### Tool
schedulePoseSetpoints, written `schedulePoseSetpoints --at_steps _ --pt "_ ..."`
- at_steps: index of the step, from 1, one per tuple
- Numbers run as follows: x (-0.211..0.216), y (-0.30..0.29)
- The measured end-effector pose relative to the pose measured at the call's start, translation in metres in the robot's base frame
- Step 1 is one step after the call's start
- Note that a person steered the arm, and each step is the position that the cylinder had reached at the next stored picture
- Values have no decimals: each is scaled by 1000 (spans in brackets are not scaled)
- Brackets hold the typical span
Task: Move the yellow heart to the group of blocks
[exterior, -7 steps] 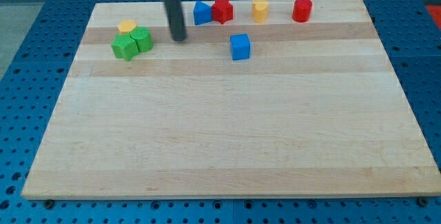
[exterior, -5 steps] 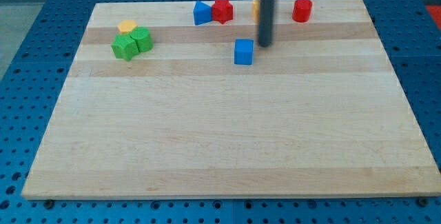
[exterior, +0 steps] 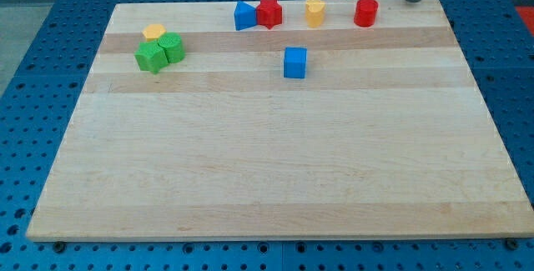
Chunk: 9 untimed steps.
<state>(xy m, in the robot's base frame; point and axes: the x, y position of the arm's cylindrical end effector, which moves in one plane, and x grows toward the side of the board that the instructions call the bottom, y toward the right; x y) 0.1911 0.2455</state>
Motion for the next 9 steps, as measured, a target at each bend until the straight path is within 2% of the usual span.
schedulePoseSetpoints --at_steps 1,2,3,4,7,9 --pt "0 -10" --pt "1 -67" --pt "1 -165" --pt "3 -198" --pt "13 -182" --pt "35 -151"
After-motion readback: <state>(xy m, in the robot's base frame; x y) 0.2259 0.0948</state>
